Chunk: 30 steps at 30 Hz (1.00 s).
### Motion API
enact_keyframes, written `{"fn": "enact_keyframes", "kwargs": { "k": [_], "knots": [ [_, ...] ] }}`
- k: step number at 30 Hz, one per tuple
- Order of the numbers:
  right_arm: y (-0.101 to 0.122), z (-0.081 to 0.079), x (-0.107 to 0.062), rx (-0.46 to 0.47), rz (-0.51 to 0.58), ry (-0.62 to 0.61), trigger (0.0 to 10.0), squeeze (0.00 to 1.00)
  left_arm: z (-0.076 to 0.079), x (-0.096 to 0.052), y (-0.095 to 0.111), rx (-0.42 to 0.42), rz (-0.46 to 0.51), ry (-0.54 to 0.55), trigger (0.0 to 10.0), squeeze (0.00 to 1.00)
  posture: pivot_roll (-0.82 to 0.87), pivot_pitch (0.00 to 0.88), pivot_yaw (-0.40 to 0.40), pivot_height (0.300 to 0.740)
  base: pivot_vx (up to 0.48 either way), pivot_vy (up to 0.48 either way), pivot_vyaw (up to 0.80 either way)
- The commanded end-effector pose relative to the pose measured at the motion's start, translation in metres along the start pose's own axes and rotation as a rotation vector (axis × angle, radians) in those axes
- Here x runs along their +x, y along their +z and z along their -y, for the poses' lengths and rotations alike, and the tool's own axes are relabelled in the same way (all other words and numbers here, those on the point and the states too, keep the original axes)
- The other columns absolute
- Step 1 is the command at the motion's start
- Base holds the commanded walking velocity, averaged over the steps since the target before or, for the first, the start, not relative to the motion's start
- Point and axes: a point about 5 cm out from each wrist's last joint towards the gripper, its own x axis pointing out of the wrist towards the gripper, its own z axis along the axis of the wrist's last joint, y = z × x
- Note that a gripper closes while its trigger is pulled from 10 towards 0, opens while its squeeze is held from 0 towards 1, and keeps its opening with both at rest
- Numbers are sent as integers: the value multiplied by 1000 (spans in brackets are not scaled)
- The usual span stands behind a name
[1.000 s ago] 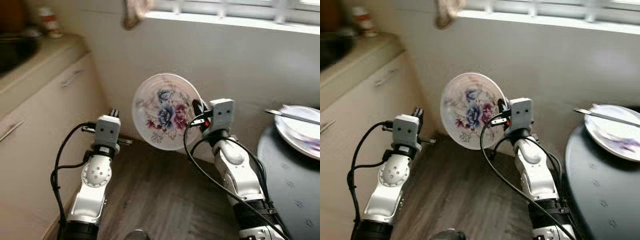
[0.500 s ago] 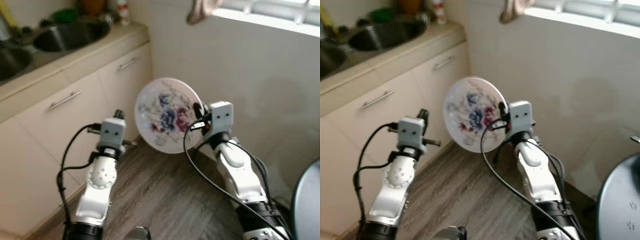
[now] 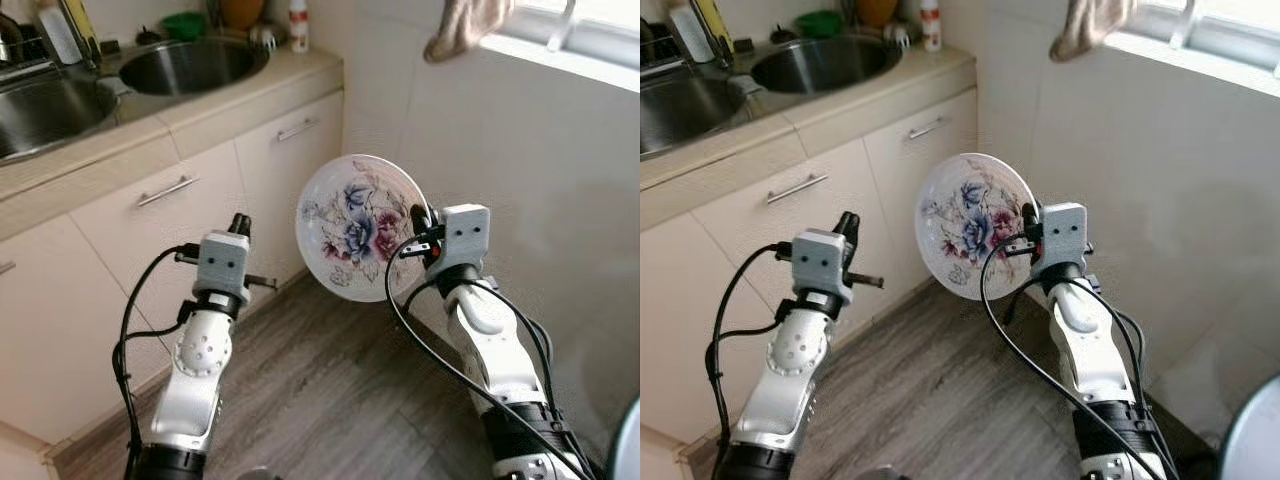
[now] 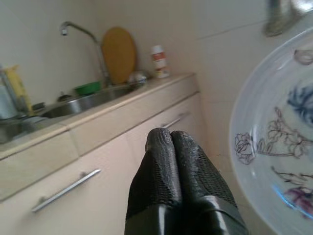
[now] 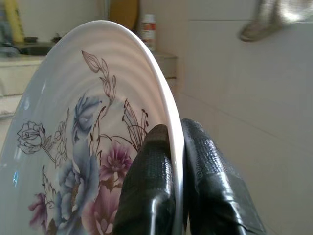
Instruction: Kitchen organization
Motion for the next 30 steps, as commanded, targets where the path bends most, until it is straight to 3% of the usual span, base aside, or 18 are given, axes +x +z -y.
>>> {"fn": "enact_keyframes", "kwargs": {
  "k": [1, 4, 8, 13, 15, 22, 27, 30],
  "knots": [
    [6, -4, 2, -28, 35, 20, 10000, 0, 1, 3, 7, -7, 31, -3, 10000, 0, 20, 22, 4, 740, 480, 0, 800],
    [7, -6, 3, -64, 39, 30, 10000, 0, 1, 3, 7, -9, 34, -4, 10000, 0, 20, 24, 5, 740, 480, 0, 800],
    [7, -6, 3, -19, 36, 24, 10000, 0, 2, 3, 7, -10, 36, -5, 10000, 0, 20, 25, 4, 740, 480, 0, 800],
    [9, -5, 4, -28, 45, 22, 10000, 0, 1, 4, 9, -6, 43, 1, 10000, 0, 22, 27, 3, 740, 480, 0, 800],
    [13, -4, 6, 42, 48, 2, 10000, 0, 0, 5, 10, -1, 48, 6, 10000, 0, 23, 28, 3, 740, 480, 0, 800],
    [48, 2, 13, 125, 180, -24, 10000, 0, -1, 5, 11, 5, 55, 12, 10000, 0, 21, 28, 5, 740, 463, 0, 800],
    [51, 12, 20, 586, 140, -35, 10000, 0, -1, 6, 11, 5, 56, 11, 10000, 0, 17, 26, 8, 740, 397, 0, 0],
    [51, 12, 20, 626, 134, -29, 10000, 0, -1, 6, 11, 5, 56, 10, 10000, 0, 17, 26, 10, 740, 363, 0, 0]
  ]
}}
